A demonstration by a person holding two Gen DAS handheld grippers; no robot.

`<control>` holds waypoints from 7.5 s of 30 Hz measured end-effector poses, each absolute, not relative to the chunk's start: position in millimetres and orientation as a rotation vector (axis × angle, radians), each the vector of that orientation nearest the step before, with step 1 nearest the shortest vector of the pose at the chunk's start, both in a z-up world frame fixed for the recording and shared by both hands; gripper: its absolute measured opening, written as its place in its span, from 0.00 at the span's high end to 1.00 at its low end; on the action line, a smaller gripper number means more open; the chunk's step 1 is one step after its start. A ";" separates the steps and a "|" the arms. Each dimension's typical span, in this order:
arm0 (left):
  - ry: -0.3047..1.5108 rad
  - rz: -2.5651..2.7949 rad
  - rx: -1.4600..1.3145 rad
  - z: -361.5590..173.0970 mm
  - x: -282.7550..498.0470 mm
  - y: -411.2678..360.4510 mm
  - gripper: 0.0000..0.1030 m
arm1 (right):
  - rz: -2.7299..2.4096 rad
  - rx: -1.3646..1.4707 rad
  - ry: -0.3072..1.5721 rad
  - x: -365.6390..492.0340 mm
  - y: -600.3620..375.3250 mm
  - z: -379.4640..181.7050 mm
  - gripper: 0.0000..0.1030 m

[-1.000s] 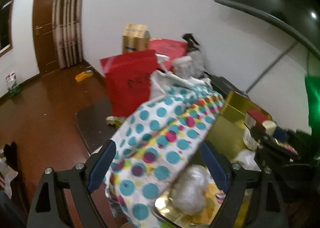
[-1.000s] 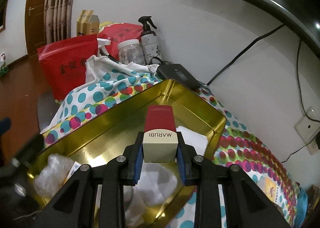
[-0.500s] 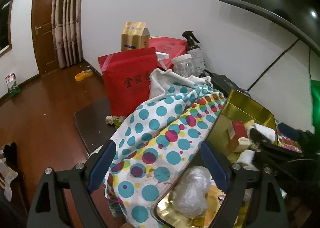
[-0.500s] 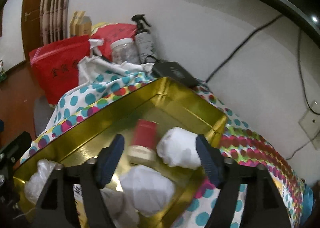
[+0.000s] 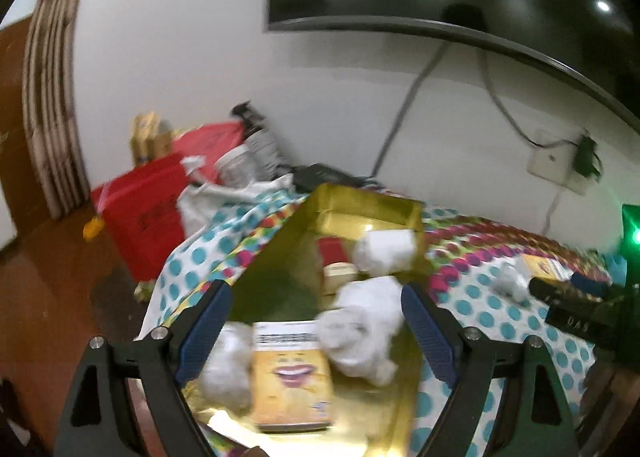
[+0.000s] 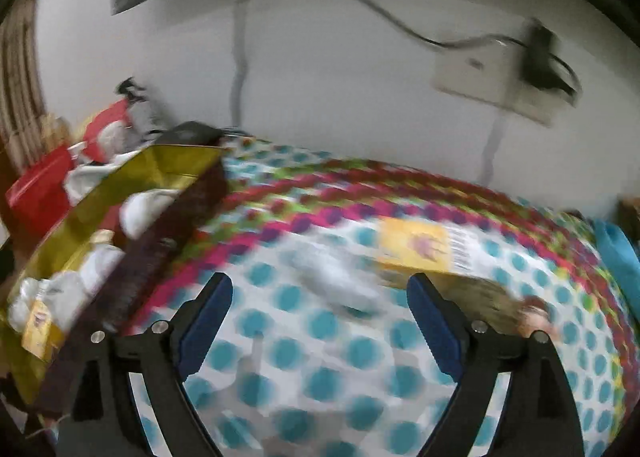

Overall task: Organize objects
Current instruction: 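Carry the red MARUBI box into the gold tray with the right gripper, then grasp the plastic-wrapped bundle with the left gripper while the right gripper grasps the doll, then carry the plastic bundle into the gold tray with the left gripper, then lower the doll into the gold tray and open the right gripper, then grasp the woven brown ball with the left gripper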

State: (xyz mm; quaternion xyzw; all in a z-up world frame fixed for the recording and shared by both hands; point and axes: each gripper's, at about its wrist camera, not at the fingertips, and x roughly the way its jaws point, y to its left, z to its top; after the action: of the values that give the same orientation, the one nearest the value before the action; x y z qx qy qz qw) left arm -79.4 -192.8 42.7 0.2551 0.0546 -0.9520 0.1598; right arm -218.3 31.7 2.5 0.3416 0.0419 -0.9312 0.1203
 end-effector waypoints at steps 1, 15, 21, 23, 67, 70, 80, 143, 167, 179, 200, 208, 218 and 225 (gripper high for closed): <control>0.135 -2.748 0.726 42.9 -80.1 -182.1 0.14 | -2.746 0.989 0.129 -217.1 43.7 1.6 0.15; -0.076 -2.947 1.010 9.2 -166.5 -34.5 0.14 | -2.855 1.001 0.069 -202.5 180.3 -9.6 0.15; -0.056 -2.940 1.170 -7.1 -220.8 -25.6 0.14 | -2.858 1.040 0.012 -204.9 190.5 -11.9 0.15; -0.051 -2.933 1.218 -11.7 -232.4 -26.9 0.14 | -2.854 1.063 0.032 -207.2 187.6 -13.7 0.15; 0.063 -2.953 1.063 7.6 -100.1 -53.7 0.70 | -2.804 1.013 0.054 -189.0 170.7 -11.1 0.68; 0.081 -2.939 1.005 16.9 -91.2 -71.0 0.70 | -2.824 0.985 0.070 -178.4 166.9 -8.9 0.68; 0.160 -2.783 0.897 34.5 -91.3 -143.0 0.70 | -2.889 1.030 0.158 -175.0 161.1 -11.6 0.68; 0.310 -2.620 0.901 16.7 -93.3 -231.4 0.14 | -2.603 0.735 0.354 -184.8 -60.2 56.2 0.71; 0.367 -2.546 0.918 16.1 -88.6 -274.2 0.14 | -2.398 0.796 0.437 -201.6 -187.8 28.2 0.71; 0.367 -2.546 0.922 15.7 -89.0 -271.9 0.14 | -2.372 0.795 0.399 -204.7 -196.1 28.9 0.65; 0.223 -2.695 0.845 30.7 -88.8 -204.8 0.14 | -2.757 0.829 0.286 -205.0 -4.4 26.6 0.12; 0.105 -2.848 0.917 23.2 -91.8 -117.9 0.14 | -2.888 0.909 0.214 -206.7 102.9 18.0 0.09; 0.017 -2.903 1.100 2.6 -151.9 -37.7 0.14 | -2.928 0.960 0.209 -225.5 149.8 0.0 0.09; -0.007 -2.823 1.197 -18.3 -191.3 -24.0 0.14 | -2.884 1.014 0.029 -233.4 170.7 -11.9 0.08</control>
State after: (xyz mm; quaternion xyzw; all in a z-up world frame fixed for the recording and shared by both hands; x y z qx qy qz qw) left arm -191.3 -24.0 -18.3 0.3900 -0.0024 -0.9200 0.0375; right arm -233.4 170.7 -11.9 0.3313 0.0096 -0.9425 0.0420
